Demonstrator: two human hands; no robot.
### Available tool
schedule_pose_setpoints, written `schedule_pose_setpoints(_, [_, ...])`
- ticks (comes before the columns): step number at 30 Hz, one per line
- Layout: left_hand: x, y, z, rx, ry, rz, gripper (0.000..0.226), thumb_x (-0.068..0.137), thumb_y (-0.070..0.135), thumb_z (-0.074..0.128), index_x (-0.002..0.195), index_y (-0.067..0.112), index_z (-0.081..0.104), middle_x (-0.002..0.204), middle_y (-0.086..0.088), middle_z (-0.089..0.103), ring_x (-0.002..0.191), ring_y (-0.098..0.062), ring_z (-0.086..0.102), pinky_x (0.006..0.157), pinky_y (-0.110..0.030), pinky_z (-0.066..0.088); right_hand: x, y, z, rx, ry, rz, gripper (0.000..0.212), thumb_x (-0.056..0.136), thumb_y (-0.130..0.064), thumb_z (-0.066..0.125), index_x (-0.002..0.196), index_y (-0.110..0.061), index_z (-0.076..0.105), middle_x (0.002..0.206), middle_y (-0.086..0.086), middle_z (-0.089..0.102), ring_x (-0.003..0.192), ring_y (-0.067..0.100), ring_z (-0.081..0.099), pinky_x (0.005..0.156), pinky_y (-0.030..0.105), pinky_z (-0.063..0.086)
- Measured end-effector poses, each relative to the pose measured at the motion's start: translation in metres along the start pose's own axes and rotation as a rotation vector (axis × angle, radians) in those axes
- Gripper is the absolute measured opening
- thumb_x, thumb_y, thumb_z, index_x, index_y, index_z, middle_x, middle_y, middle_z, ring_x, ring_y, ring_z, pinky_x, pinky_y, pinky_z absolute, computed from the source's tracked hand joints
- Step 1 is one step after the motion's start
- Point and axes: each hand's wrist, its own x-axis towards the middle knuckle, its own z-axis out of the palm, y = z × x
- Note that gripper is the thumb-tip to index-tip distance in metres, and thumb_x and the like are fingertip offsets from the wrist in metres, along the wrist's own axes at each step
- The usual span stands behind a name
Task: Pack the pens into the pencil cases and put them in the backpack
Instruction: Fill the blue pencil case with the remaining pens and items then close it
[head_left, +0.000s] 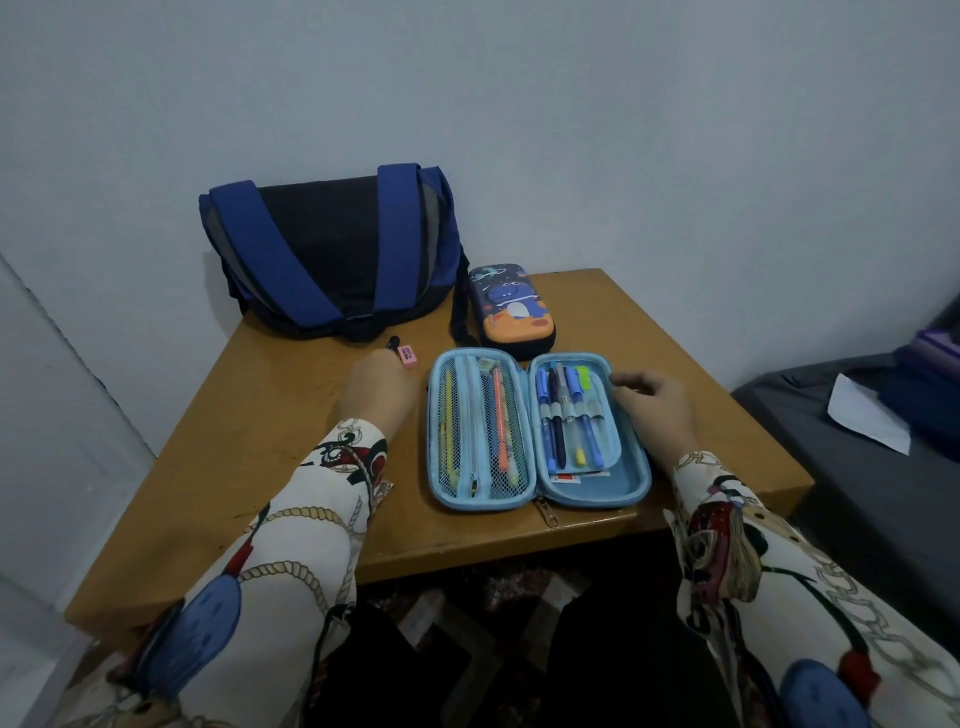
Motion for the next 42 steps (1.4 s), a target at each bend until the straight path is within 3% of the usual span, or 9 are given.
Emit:
schedule_pose_setpoints(6, [-0.012,0.06,-0.002,-0.579,-0.053,0.125,0.025,0.084,0.014,0.06,0.064,0.001,0.055,0.057,-0.006,0.049,0.051,-0.02,0.046,0.049,-0.027,0.036,-0.005,-0.008,0.0,-0.057,-0.034,-0.034,0.007,0.089,-0.016,0.065,0.089,-0.018,0.072,0.078,-0.003,0.066,0.078,0.016,0.061,0.07,0.029,0.049])
schedule_pose_setpoints(9, [-0.03,0.095,0.01,-0.853,-0.277,0.09,0.01,0.089,0.0,0.055,0.091,0.009,0.051,0.073,-0.008,0.054,0.052,-0.014,0.05,0.046,-0.025,0.041,-0.005,-0.008,-0.001,-0.064,-0.068,-0.035,0.007,0.087,-0.02,0.068,0.092,-0.016,0.071,0.089,0.001,0.061,0.077,0.011,0.058,0.066,0.024,0.047])
schedule_pose_setpoints(11, [-0.036,0.11,0.019,-0.933,-0.327,0.122,0.045,0.089,-0.005,0.052,0.126,0.016,0.038,0.084,-0.011,0.056,0.055,-0.015,0.054,0.047,-0.024,0.047,-0.004,-0.006,0.0,-0.084,-0.075,-0.021,0.016,0.074,-0.034,0.071,0.086,-0.024,0.072,0.104,0.01,0.062,0.086,0.016,0.063,0.077,0.033,0.053])
schedule_pose_setpoints(18, [-0.027,0.135,0.037,-0.912,-0.313,0.161,0.08,0.088,-0.005,0.052,0.151,0.029,0.016,0.109,-0.018,0.055,0.064,-0.019,0.06,0.061,-0.037,0.061,0.001,-0.001,-0.001,-0.074,-0.076,0.033,0.023,0.061,-0.044,0.058,0.076,-0.039,0.075,0.102,0.011,0.068,0.09,0.026,0.068,0.084,0.049,0.057])
schedule_pose_setpoints(24, [-0.02,0.148,0.041,-0.719,-0.341,0.25,0.073,0.087,-0.001,0.052,0.149,0.021,0.02,0.096,-0.015,0.057,0.06,-0.019,0.059,0.048,-0.024,0.053,0.001,0.001,-0.001,-0.075,-0.08,0.051,0.027,0.063,-0.043,0.058,0.078,-0.03,0.076,0.105,0.011,0.067,0.091,0.023,0.067,0.085,0.048,0.057])
schedule_pose_setpoints(31, [-0.018,0.158,0.041,-0.398,-0.469,0.334,0.06,0.087,0.006,0.057,0.141,0.007,0.032,0.088,-0.003,0.047,0.076,-0.02,0.051,0.064,-0.029,0.045,0.002,0.003,-0.002,-0.091,-0.092,0.047,0.033,0.06,-0.05,0.057,0.08,-0.032,0.075,0.102,0.011,0.067,0.093,0.024,0.066,0.087,0.048,0.056])
schedule_pose_setpoints(35, [-0.018,0.156,0.04,-0.316,-0.538,0.351,0.066,0.084,0.007,0.062,0.143,0.005,0.033,0.107,-0.009,0.051,0.085,-0.021,0.055,0.069,-0.031,0.051,-0.002,-0.004,-0.001,-0.081,-0.079,0.034,0.009,0.077,-0.031,0.064,0.077,-0.028,0.072,0.108,0.008,0.06,0.096,0.022,0.062,0.089,0.044,0.053])
schedule_pose_setpoints(38, [-0.018,0.152,0.041,-0.297,-0.575,0.373,0.068,0.08,0.012,0.07,0.14,0.005,0.04,0.121,-0.011,0.052,0.103,-0.025,0.055,0.088,-0.037,0.053,0.0,0.0,-0.001,-0.094,-0.074,0.032,0.019,0.066,-0.042,0.062,0.075,-0.031,0.075,0.104,0.009,0.064,0.097,0.025,0.064,0.091,0.05,0.053])
schedule_pose_setpoints(42, [-0.021,0.147,0.041,-0.283,-0.65,0.385,0.062,0.074,0.012,0.077,0.131,0.007,0.052,0.115,-0.012,0.06,0.101,-0.026,0.06,0.083,-0.036,0.053,0.004,0.005,-0.001,-0.093,-0.082,0.03,0.021,0.063,-0.044,0.06,0.077,-0.038,0.075,0.101,0.011,0.066,0.095,0.026,0.065,0.09,0.051,0.054])
